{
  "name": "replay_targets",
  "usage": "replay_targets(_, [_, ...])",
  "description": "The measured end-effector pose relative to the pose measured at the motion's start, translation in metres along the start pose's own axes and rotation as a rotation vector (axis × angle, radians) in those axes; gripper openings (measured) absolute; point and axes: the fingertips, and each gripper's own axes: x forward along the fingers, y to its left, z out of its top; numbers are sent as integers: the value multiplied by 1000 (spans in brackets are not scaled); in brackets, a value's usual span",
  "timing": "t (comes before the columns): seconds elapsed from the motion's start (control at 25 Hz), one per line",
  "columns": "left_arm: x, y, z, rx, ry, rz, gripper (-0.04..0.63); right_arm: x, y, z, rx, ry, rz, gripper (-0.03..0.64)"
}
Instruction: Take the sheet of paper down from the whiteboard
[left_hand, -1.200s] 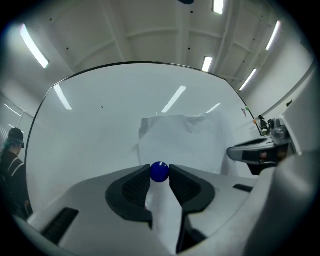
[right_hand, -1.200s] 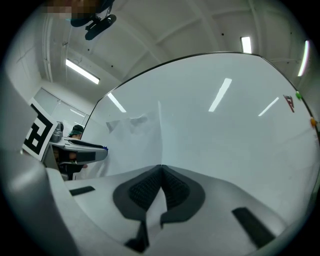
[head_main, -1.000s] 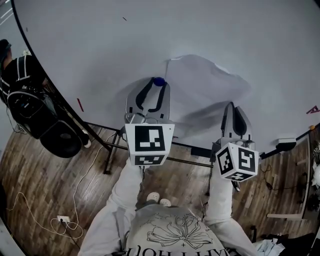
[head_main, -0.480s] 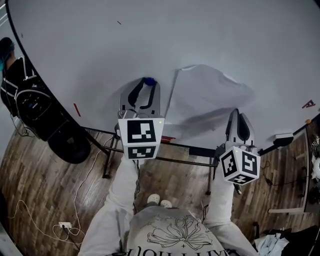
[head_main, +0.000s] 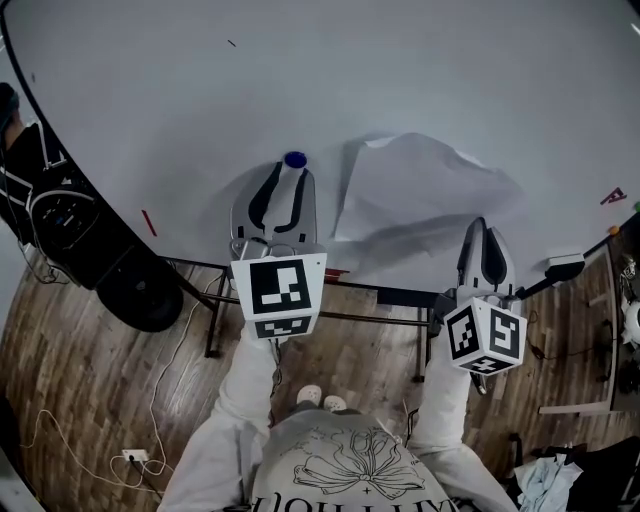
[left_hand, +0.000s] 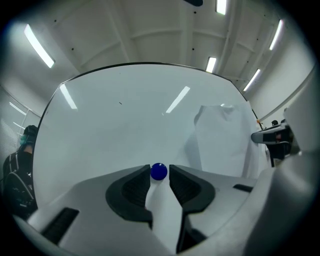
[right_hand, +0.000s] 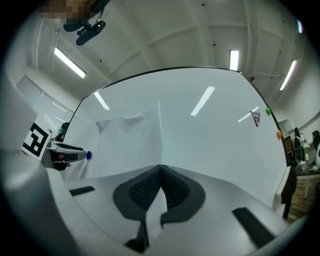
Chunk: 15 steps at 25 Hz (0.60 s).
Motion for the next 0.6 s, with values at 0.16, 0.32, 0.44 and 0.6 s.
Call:
replay_targets(0.16, [-12,-1,-4,-33,6,-4,109,-9,0,4,5,-8,-5,3])
replay_targets(0.32, [-20,-8,-10,-58,19,-20,90,-18,0,2,15,0,-3,3])
replay_targets(0.44, [-26,-15,-9,-65,22,-31,80,-23,-2,-1,21,10,-1,3])
replay_targets(0.6, [-35,-23,-5,-78,18,-39,75,-29,-4,-3,12,24,5,3])
